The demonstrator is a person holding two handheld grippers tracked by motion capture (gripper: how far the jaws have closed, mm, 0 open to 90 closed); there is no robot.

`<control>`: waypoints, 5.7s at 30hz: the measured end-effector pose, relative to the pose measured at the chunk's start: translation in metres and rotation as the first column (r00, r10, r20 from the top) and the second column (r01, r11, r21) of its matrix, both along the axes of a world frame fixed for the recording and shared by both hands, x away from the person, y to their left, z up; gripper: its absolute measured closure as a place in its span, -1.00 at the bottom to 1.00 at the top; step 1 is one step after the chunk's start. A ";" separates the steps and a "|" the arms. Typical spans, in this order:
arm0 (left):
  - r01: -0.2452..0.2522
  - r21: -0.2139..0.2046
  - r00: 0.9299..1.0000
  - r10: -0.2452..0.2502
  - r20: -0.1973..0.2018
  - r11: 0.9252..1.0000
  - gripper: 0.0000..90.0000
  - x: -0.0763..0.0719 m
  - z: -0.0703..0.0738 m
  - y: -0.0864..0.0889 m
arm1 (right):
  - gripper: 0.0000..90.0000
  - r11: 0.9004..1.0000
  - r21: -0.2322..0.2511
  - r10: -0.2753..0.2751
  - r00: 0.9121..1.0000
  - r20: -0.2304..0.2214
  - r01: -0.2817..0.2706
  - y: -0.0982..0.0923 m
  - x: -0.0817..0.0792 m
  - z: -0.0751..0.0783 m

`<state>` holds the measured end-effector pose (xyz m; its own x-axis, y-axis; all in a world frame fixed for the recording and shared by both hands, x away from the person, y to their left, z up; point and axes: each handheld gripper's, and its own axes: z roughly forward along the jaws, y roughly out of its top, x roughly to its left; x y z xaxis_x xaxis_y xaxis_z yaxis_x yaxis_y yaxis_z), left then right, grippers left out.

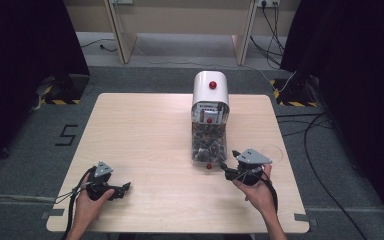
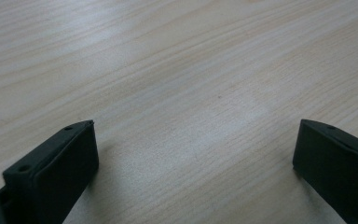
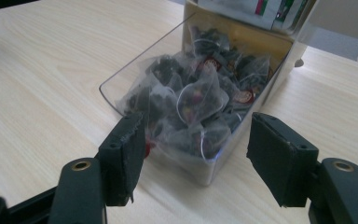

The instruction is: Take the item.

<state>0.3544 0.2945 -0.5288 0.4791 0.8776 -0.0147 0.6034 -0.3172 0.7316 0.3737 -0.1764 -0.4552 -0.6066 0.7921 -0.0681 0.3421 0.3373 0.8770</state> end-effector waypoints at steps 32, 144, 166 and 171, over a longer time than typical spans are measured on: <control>0.000 0.001 1.000 0.000 -0.001 1.000 -1.00 0.000 0.000 0.000 | -0.11 1.000 0.003 -0.003 1.000 -0.021 0.003 0.027 0.050 -0.004; 0.001 -0.001 1.000 -0.001 0.001 1.000 -1.00 0.002 0.000 -0.001 | 0.63 0.981 0.044 -0.194 0.977 0.090 0.190 -0.082 -0.006 0.048; 0.001 -0.001 1.000 -0.001 0.001 1.000 -1.00 0.002 0.000 -0.001 | 0.63 0.969 0.044 -0.247 0.966 0.076 0.244 -0.107 -0.013 0.042; 0.001 -0.001 1.000 -0.001 0.001 1.000 -1.00 0.002 0.000 -0.001 | 0.63 0.964 0.040 -0.264 0.962 0.075 0.261 -0.112 -0.013 0.042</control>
<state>0.3566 0.2937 -0.5289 0.4803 0.8770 -0.0147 0.6020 -0.3174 0.7327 0.3603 -0.2886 -0.4137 -0.3708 0.9251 -0.0816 0.3444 0.2186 0.9130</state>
